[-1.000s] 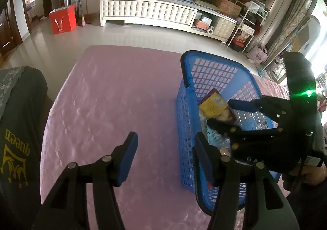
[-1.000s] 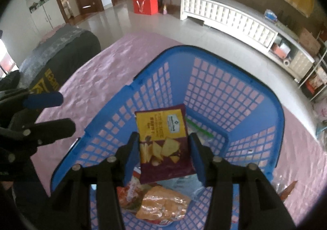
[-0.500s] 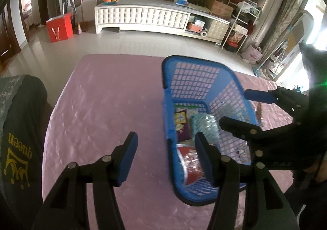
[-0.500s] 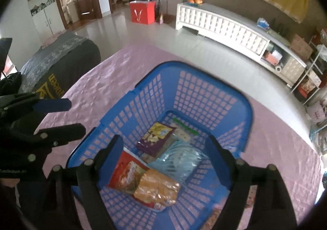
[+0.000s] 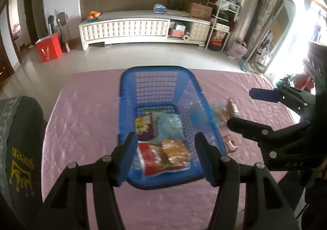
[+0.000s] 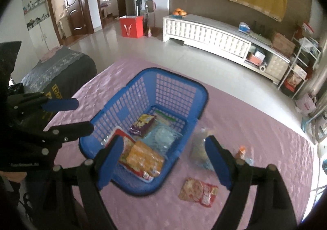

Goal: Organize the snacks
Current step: 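Move both open grippers back toward the remaining snacks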

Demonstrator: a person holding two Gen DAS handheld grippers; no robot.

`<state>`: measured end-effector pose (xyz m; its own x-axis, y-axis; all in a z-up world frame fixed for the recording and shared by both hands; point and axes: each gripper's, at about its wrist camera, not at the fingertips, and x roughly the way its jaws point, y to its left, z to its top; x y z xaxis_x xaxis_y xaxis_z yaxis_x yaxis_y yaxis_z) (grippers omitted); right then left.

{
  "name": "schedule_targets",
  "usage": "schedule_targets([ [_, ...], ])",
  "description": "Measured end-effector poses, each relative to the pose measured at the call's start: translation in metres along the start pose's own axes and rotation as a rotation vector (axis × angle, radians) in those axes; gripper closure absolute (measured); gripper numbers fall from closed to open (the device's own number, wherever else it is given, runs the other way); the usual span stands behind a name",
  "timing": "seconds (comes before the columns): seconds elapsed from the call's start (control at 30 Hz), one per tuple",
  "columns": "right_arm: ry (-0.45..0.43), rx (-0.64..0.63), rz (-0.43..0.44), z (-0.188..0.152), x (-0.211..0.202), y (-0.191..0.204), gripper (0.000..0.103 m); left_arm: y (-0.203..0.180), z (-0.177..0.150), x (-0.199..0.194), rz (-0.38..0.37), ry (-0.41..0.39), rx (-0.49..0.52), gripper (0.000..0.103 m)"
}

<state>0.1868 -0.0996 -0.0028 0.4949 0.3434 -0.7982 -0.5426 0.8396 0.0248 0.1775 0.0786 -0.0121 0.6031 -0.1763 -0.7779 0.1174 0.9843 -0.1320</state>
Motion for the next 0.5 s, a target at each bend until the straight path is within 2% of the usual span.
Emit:
schedule_targets([
  [0.07,-0.005,0.01,-0.01,-0.011,-0.009,-0.008,0.018,-0.013,-0.004,0.0,-0.001,-0.01,0.018,0.034],
  [0.1,-0.008,0.014,-0.012,-0.015,-0.012,-0.011,0.018,-0.02,-0.006,-0.001,-0.001,-0.018,0.029,0.033],
  [0.27,0.004,0.055,-0.023,-0.042,-0.02,-0.03,0.018,-0.057,-0.02,0.01,-0.011,-0.007,0.083,0.032],
  [0.5,0.041,0.092,-0.004,-0.085,-0.015,-0.058,0.018,-0.091,-0.047,0.034,-0.03,0.031,0.097,0.032],
])
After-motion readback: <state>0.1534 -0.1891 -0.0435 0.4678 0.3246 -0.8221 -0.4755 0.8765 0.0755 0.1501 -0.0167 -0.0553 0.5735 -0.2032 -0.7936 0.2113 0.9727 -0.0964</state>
